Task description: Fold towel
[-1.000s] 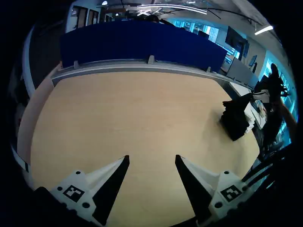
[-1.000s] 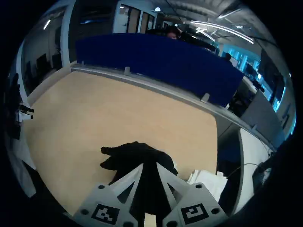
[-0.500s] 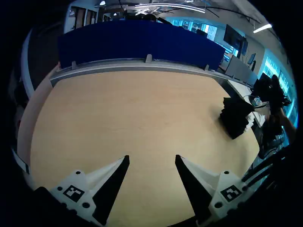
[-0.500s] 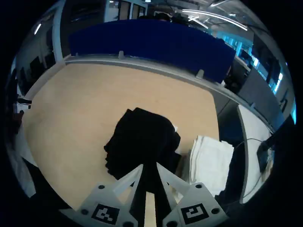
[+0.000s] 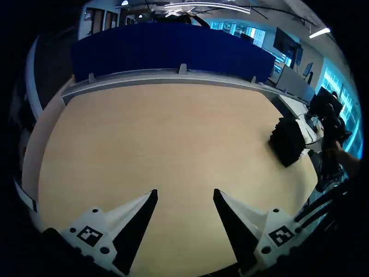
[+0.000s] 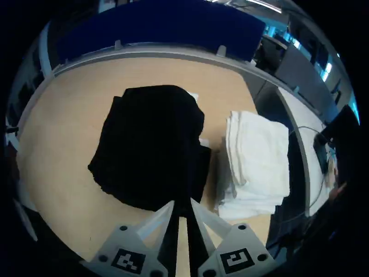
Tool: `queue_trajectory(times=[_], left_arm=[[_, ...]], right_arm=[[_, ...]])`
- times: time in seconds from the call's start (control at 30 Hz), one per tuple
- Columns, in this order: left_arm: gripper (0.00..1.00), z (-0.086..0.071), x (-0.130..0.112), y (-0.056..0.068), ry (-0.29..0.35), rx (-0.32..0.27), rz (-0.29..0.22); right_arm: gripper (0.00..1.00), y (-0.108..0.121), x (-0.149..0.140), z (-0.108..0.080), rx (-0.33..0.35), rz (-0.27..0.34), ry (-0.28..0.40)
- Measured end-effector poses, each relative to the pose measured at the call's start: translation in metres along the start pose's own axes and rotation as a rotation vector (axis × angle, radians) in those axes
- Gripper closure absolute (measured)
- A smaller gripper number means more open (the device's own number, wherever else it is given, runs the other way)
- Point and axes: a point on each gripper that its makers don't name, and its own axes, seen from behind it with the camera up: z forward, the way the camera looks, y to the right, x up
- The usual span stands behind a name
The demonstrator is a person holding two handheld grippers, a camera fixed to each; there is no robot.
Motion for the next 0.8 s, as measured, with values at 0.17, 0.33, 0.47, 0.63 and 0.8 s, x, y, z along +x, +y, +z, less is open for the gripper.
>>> queue_trajectory(times=[0.17, 0.33, 0.47, 0.63, 0.8], left_arm=[[0.11, 0.002, 0.000, 0.000, -0.007, 0.003, 0.006], [0.10, 0.002, 0.002, 0.003, -0.007, -0.001, 0.011], [0.10, 0.002, 0.004, 0.005, -0.005, -0.005, 0.015], [0.10, 0.002, 0.007, 0.005, -0.001, -0.006, 0.021], [0.11, 0.002, 0.009, 0.005, -0.001, -0.008, 0.023]], right_arm=[[0.91, -0.001, -0.001, 0.010, -0.007, 0.052, 0.015], [0.91, -0.002, -0.003, 0.015, -0.008, 0.071, 0.015], [0.90, -0.002, -0.002, 0.017, -0.011, 0.083, 0.030], [0.85, -0.004, 0.004, 0.008, -0.022, 0.096, 0.086], [0.65, -0.003, 0.005, -0.002, -0.037, 0.106, 0.122]])
